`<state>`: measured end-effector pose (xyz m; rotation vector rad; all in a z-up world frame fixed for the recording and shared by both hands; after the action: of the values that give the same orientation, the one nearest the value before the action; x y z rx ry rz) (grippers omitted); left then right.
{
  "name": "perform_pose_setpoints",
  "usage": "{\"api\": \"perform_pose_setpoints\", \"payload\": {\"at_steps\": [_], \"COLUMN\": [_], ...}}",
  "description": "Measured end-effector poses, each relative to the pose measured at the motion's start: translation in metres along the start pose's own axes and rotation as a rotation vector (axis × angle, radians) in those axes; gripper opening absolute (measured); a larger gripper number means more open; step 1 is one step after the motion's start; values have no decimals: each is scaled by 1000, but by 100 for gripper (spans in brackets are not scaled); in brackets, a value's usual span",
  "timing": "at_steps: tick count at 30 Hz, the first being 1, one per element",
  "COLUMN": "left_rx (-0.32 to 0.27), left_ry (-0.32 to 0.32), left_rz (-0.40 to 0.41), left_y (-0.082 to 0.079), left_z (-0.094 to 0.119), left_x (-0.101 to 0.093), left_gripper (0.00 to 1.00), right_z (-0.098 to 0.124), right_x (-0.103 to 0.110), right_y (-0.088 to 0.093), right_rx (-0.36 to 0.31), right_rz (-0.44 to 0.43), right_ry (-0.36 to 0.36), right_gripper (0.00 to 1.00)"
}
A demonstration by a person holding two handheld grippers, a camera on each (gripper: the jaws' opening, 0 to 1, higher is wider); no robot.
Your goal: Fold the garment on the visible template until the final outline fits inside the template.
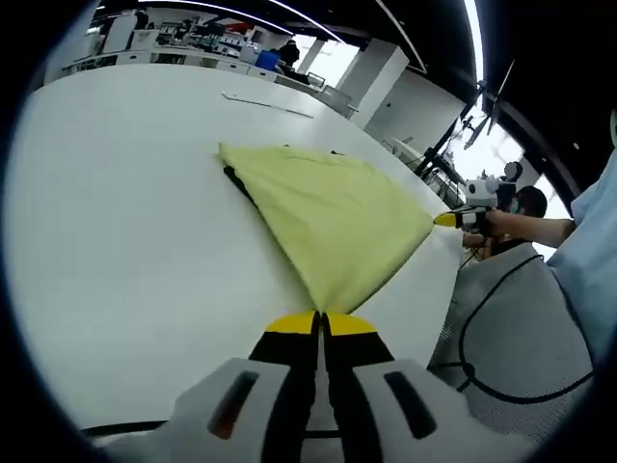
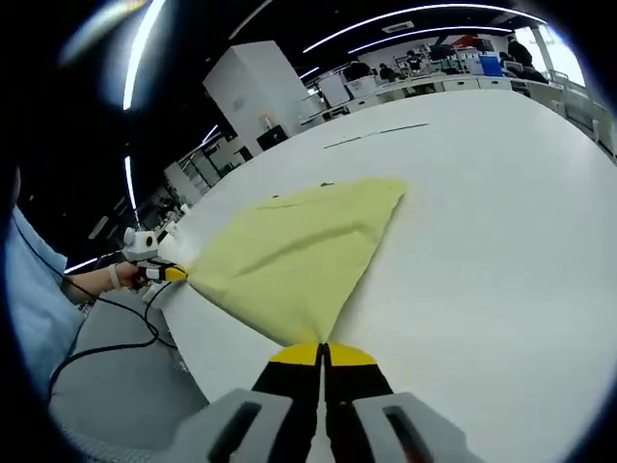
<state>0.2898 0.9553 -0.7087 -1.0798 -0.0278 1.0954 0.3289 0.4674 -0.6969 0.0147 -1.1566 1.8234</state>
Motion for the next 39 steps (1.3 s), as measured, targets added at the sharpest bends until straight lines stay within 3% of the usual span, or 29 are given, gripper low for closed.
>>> {"api": "perform_pose_setpoints", "payload": {"at_steps": [3,6,8,14,21,24,30,35,38,39], "left_rx": [-10,-41,-65,-94,-121,-127,-138,-156,-230,-252], "left_ry": [-20,-49,-60,-87,-91,-89,-88,-96,-109,-109], "left_rz": [-20,-40,-62,-92,-105,-98,-111,-92,-74,-62], "left_y": [-2,-6,-10,-18,-19,-19,-20,-23,-30,-31], "left_z": [6,12,15,18,13,12,13,13,15,15], "left_x": [0,3,3,2,-4,-6,-15,-23,-31,-32], "left_gripper": [10,25,38,72,99,99,99,99,99,99], "right_z": [6,11,14,19,20,20,25,19,16,14], "right_x": [2,5,8,16,17,17,22,27,34,40], "right_y": [-3,-6,-9,-12,-12,-12,-9,-4,-7,-14], "right_rx": [-22,-48,-63,-81,-112,-133,-155,-203,-202,-238], "right_rz": [28,35,87,127,162,170,168,114,132,135], "right_ry": [-1,-8,2,15,50,73,80,74,88,95], "right_gripper": [3,23,30,54,86,100,100,100,100,100]}}
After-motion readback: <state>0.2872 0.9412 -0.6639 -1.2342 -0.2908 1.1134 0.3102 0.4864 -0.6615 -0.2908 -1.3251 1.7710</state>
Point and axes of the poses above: the point that each gripper's makers call its tool centre point, and the gripper's own axes: z roughly backward along the fingers, x roughly to its left, y roughly out of its underside, the point moved 10 cm from there along z, roughly backward along the fingers, and after that the axes turned 2 degrees about -x, right-handed, at the moved point
